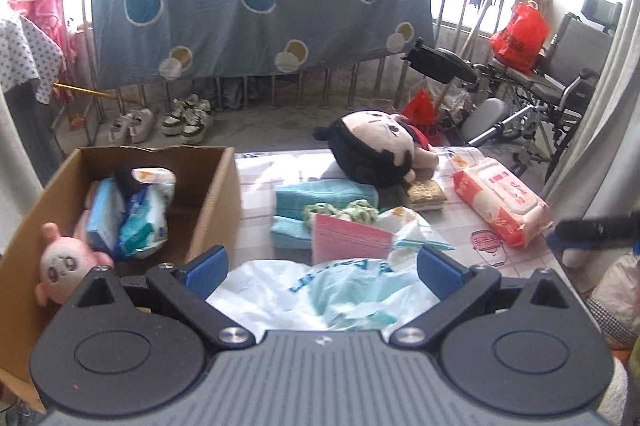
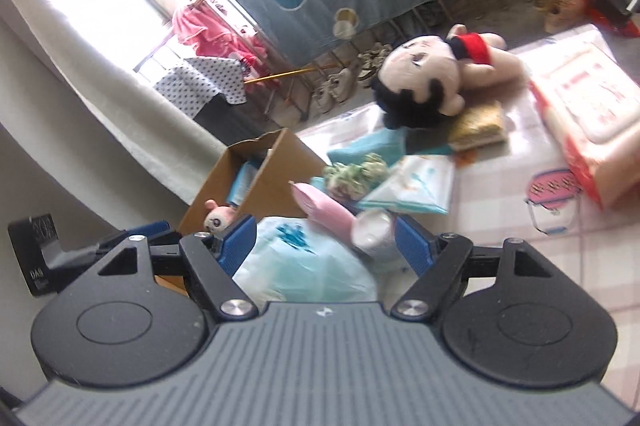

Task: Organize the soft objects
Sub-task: 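Close the left tool on the pink knit pad while the right tool reaches the white cotton swab pack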

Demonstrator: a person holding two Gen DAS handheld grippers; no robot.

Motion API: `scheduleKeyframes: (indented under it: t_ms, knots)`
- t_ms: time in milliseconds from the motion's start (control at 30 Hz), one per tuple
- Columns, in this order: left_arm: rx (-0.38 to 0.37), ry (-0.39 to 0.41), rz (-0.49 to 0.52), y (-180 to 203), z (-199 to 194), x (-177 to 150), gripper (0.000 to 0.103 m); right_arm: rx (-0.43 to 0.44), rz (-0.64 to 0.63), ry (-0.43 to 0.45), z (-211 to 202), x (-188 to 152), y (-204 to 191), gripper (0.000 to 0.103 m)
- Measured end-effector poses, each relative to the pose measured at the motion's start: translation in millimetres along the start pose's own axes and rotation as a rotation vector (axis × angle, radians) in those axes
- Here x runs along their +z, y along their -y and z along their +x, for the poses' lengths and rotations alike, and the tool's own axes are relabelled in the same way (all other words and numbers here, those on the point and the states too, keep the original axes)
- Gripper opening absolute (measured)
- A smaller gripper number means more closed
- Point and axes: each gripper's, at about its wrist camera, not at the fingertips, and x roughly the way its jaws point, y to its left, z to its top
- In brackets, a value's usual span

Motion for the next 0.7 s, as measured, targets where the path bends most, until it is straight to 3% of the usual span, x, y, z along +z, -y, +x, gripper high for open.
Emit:
scheduleKeyframes:
  t_ms: [233, 467, 567, 700]
  knots:
    - [-0.082, -0.141, -0.09, 14.8, 55.6, 15.6, 0.101, -0.063, -0.05, 0.032, 30.3, -25.8, 23.8, 0.076]
    - [-0.053, -0.241, -0.204, 11.1, 103.0, 33.7, 0.1, -0.017, 0.143, 0.026, 86.5, -8.0, 60.6, 0.076]
    - [-0.041, -0.312, -0.252, 7.9, 124.5, 37.8, 0.095, -0.013, 0.217, 0.021, 105.6, 5.5, 78.5, 0.076]
    - [-0.034, -0.395, -0.319, 0.5, 148.2, 36.9, 0.079, -0.023, 0.299, 0.001, 131.7, 22.0, 102.9, 0.076]
